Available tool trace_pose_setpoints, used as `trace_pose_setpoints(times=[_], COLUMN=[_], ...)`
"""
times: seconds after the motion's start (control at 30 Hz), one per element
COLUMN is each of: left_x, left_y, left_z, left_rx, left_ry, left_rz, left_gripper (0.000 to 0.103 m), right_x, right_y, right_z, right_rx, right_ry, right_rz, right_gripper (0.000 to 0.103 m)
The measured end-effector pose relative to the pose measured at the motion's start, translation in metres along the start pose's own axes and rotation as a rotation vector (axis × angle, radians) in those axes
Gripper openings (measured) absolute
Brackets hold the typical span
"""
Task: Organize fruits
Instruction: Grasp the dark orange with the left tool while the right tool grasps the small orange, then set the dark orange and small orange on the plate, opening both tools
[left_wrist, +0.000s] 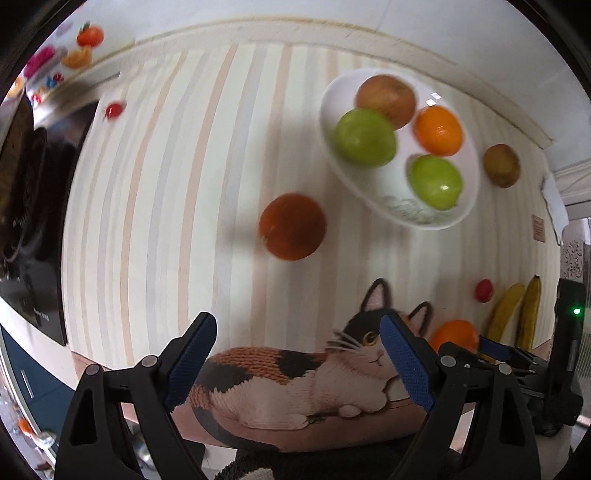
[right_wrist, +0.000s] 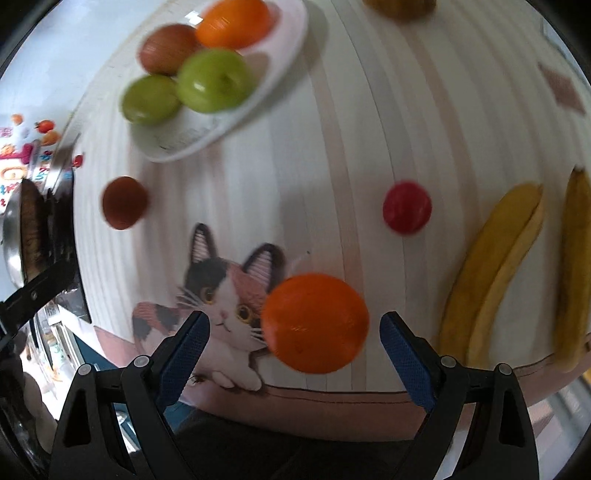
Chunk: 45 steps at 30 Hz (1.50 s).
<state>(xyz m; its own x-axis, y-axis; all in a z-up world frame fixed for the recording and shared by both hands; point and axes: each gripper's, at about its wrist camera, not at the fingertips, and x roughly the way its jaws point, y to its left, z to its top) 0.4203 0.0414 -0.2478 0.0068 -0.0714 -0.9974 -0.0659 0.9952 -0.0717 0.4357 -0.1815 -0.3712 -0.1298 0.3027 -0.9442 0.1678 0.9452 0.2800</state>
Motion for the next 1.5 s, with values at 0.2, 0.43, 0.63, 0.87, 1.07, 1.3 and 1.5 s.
trace_pose_setpoints(times=[0.2,0.43,0.63,0.87,1.07,1.3,1.5], left_x=[0.019,0.053,0.084,0.073,0.033,-0.012,0.007], left_y=[0.015,0.01,-0.003,-0.004,-0.015,-0.053,-0.073], left_z=[0.017,0.059,0.068,0.064,0.061,0.073,0.088], left_rx=[-0.046,-0.019,0.036,0.024,0.036,0.085,0.07], left_ry=[0.019,0.051,0.095,0.032,-0.028,-0.106,-0.081], left_rz=[-0.012,-0.002,-0.021,-0.018,-0.074,-0.175,-0.187], left_gripper=[0.091,0.091,0.054,0.053,0.052,0.053,0.053], right_x=[0.015,0.018,0.018,0.008,-0.02,-0.088,-0.12], right_y=[0.012,0.017,0.016,0.015,0.015,0.02,0.061], right_z=[-0.004,-0.003,-0.002,0.007,0.024,0.081,0.168], right_rx=[-0.099,-0.09,-0.088,-0.099,-0.073,-0.03,-0.1], right_ry=[-0.039,-0.036,-0.037,-0.047,-0.095,-0.199,-0.294], right_rz=[-0.086,-0.074,-0.071,-0.055,0.023,0.17,0.125], right_gripper=[0.067,0.067,0.067,0.066,0.066,0.066,0.066])
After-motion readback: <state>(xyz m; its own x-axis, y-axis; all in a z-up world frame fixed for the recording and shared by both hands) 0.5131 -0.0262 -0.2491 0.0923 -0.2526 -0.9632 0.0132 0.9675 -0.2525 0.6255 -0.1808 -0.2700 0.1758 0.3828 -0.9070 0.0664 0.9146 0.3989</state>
